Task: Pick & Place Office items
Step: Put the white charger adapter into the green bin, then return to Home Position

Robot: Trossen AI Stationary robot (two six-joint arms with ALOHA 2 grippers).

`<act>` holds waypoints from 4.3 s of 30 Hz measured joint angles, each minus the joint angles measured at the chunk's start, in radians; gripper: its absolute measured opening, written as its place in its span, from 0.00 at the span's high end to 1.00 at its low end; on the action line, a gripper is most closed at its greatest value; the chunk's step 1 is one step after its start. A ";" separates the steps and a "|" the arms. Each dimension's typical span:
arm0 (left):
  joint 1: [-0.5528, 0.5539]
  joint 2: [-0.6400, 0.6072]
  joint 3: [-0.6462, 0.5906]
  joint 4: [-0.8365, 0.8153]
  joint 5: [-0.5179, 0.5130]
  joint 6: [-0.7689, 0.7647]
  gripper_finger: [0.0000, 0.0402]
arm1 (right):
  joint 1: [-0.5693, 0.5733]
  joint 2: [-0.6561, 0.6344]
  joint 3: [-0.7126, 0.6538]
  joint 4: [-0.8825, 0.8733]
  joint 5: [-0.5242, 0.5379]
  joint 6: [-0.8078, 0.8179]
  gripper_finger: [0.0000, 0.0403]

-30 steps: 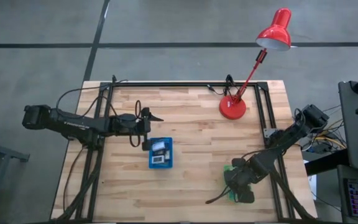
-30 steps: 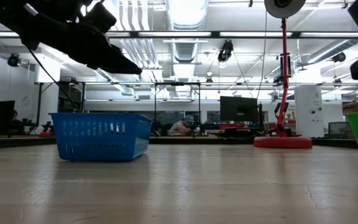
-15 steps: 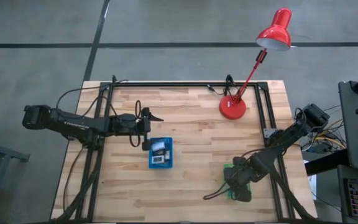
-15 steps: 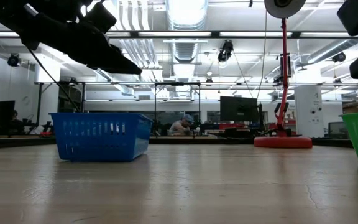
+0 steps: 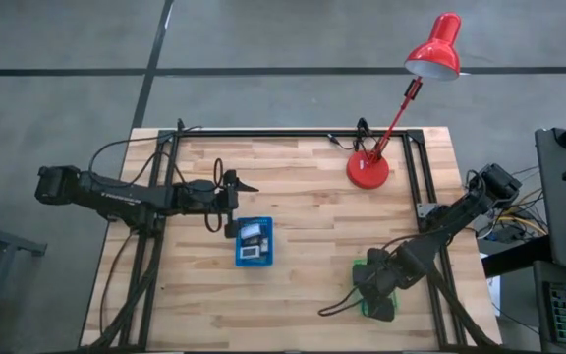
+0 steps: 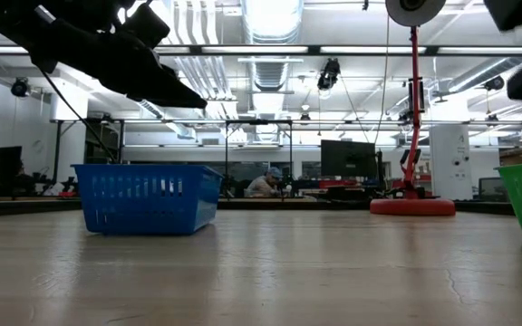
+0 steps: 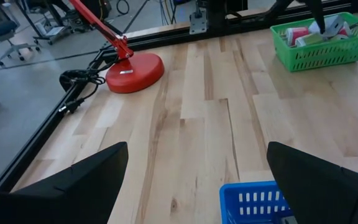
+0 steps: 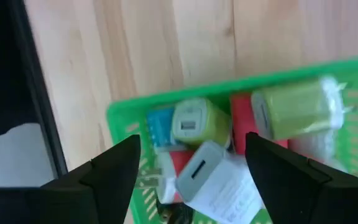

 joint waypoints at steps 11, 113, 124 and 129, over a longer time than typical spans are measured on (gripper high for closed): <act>0.000 -0.036 -0.002 -0.002 0.000 0.004 0.04 | 0.032 -0.076 0.069 -0.029 0.442 -0.240 0.34; 0.001 -1.135 -0.338 -0.367 -0.075 -0.296 0.04 | -0.315 -1.518 -0.912 0.815 0.073 -1.104 0.44; 0.001 -1.134 -0.412 -0.306 -0.116 -0.288 0.04 | -0.357 -1.517 -0.976 0.878 0.084 -1.055 0.44; 0.002 -1.134 -0.422 -0.320 -0.149 -0.282 0.04 | -0.430 -1.516 -0.976 0.806 0.089 -1.017 0.44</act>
